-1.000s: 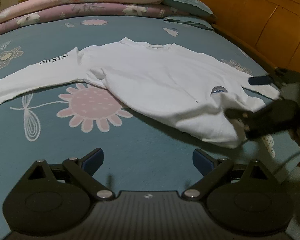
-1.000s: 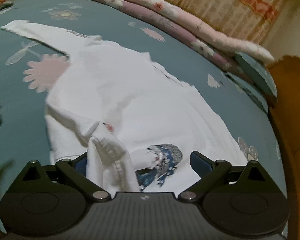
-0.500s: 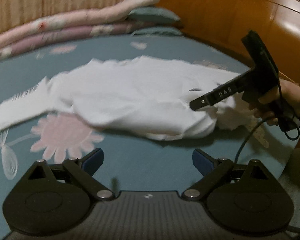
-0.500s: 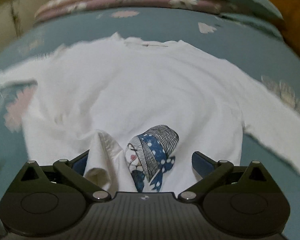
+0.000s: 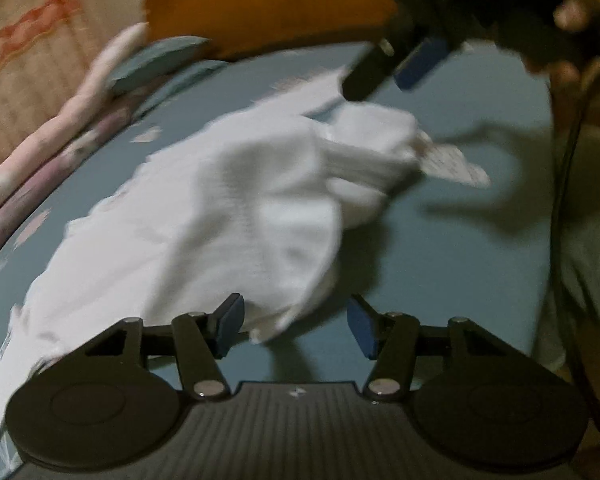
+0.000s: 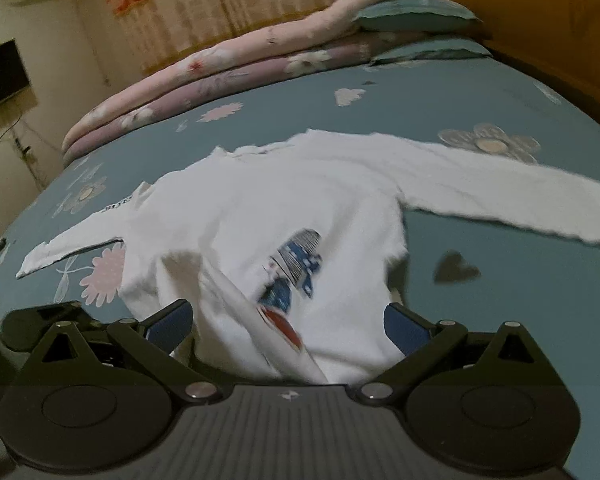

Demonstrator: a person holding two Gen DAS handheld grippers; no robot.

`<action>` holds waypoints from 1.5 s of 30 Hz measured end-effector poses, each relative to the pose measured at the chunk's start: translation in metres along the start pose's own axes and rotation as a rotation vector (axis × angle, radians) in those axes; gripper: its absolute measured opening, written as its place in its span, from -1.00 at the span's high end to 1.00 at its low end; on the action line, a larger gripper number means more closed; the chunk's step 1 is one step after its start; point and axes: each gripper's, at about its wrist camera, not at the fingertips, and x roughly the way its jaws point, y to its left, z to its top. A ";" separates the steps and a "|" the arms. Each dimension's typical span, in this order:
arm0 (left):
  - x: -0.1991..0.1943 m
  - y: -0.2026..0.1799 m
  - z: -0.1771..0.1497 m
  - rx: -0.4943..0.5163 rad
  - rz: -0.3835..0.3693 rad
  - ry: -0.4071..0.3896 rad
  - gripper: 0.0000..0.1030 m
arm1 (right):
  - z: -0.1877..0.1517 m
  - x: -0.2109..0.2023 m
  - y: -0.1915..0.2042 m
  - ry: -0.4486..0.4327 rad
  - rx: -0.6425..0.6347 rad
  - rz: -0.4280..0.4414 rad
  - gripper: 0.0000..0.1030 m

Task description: Fold clothes

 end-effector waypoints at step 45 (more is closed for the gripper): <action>-0.099 0.026 0.019 0.007 0.380 0.004 0.89 | -0.035 -0.012 -0.017 -0.051 -0.093 0.002 -0.49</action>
